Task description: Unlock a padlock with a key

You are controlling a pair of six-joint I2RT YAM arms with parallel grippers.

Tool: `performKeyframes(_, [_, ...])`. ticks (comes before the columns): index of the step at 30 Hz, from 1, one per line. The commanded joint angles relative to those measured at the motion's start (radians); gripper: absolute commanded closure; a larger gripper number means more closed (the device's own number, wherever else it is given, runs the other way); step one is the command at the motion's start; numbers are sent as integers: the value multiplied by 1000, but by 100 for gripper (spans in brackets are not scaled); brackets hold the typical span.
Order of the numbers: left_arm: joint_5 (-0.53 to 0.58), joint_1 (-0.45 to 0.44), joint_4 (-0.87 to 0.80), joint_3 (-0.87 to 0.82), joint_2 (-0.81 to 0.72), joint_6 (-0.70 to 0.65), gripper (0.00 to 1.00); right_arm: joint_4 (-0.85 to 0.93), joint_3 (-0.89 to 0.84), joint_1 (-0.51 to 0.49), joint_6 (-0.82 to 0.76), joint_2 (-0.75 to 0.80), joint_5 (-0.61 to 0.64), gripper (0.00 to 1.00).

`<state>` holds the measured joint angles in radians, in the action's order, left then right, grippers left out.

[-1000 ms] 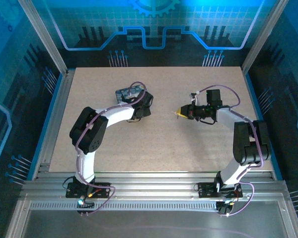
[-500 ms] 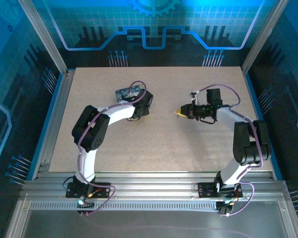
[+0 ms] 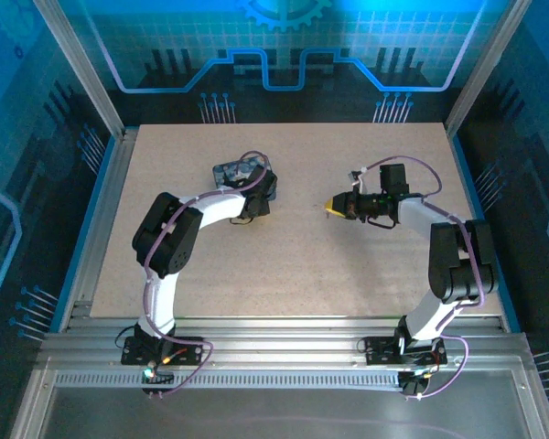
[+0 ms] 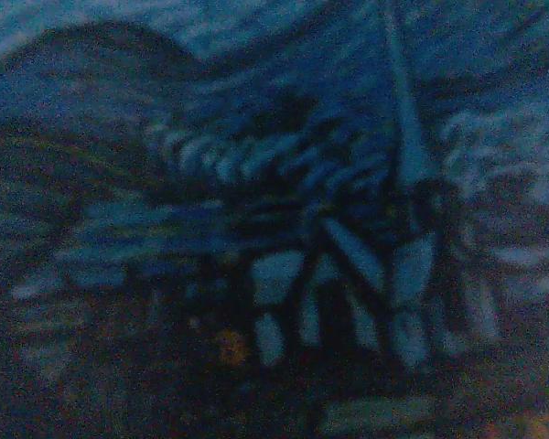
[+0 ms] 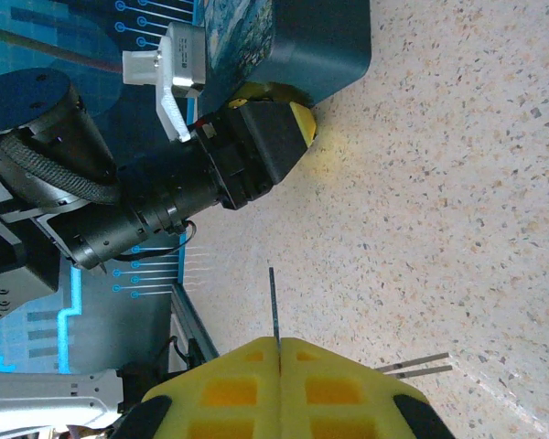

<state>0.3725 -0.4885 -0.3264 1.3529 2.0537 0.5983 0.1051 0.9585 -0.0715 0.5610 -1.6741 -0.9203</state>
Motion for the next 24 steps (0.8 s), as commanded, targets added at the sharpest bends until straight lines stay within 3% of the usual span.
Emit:
performKeyframes(1, [-23, 16, 37, -23, 18, -26, 61, 9, 11, -3, -1, 0, -12, 100])
performKeyframes(7, [-55, 18, 57, -39, -2, -53, 76, 19, 5, -11, -8, 4, -9, 100])
performKeyframes(14, [-138, 19, 9, -39, -43, -46, 83, 25, 0, -31, -16, 6, 3, 100])
performKeyframes(17, [-174, 18, -22, -27, -40, -51, 77, 24, -3, -40, -16, 5, 3, 100])
performKeyframes(20, [-133, 18, -59, -21, -31, -25, 54, 21, -1, -44, -15, 4, 5, 100])
performKeyframes(24, [-104, 18, -95, 3, -11, 4, 46, 19, 0, -47, -15, 7, 4, 100])
